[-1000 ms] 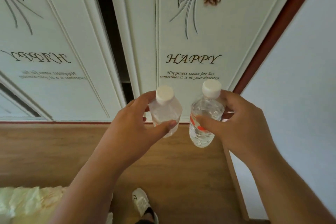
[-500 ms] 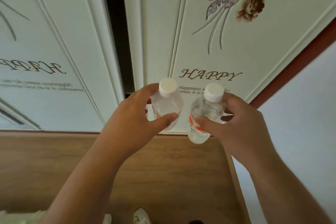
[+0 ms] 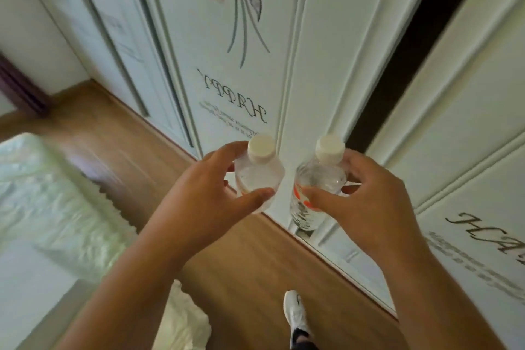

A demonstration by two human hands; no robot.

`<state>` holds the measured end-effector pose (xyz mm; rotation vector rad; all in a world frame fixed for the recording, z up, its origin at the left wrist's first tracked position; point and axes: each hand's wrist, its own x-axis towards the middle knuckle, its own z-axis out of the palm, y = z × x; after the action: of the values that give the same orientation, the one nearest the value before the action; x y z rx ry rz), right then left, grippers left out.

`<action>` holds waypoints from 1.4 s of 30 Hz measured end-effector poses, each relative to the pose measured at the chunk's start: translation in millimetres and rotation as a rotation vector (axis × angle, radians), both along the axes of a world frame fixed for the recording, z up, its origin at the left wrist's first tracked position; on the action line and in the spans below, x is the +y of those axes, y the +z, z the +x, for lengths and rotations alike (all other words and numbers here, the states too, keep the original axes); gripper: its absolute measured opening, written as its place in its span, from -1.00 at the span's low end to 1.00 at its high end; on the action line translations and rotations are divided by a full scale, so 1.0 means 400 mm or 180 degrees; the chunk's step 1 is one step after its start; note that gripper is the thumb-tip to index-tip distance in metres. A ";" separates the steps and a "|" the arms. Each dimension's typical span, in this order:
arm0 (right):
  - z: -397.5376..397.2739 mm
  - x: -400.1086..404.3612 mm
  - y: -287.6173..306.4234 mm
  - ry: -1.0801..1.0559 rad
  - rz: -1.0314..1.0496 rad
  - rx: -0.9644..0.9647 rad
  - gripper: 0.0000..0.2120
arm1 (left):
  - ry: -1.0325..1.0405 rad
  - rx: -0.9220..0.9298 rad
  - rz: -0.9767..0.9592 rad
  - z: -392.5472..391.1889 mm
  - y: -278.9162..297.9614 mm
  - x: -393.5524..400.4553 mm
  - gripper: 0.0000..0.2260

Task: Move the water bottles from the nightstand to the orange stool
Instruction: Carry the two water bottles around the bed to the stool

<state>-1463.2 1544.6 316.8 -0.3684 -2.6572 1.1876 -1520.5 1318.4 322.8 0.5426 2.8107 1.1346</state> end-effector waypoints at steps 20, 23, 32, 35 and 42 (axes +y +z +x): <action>-0.573 -0.144 0.030 0.2815 -0.0068 0.0342 -0.38 | 0.2605 0.0282 0.0059 -0.077 0.053 -0.073 -0.29; -0.626 -0.185 0.020 0.2885 -0.0034 0.0369 -0.41 | 0.2651 0.0228 0.0097 -0.125 0.030 -0.104 -0.31; -0.826 -0.339 0.000 0.2635 0.0174 0.0323 -0.34 | 0.2370 0.0177 0.0297 -0.389 -0.013 -0.283 -0.31; -0.902 -0.422 0.008 0.2490 0.0205 0.0325 -0.34 | 0.2329 0.0238 0.0313 -0.485 -0.001 -0.381 -0.29; -1.041 -0.630 0.011 0.2354 0.0047 0.0364 -0.37 | 0.2200 0.0195 0.0322 -0.640 0.007 -0.588 -0.29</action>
<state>-1879.6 1292.7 321.2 0.7288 -2.7627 1.2944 -1776.6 1083.3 325.6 -0.4498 3.0887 1.3616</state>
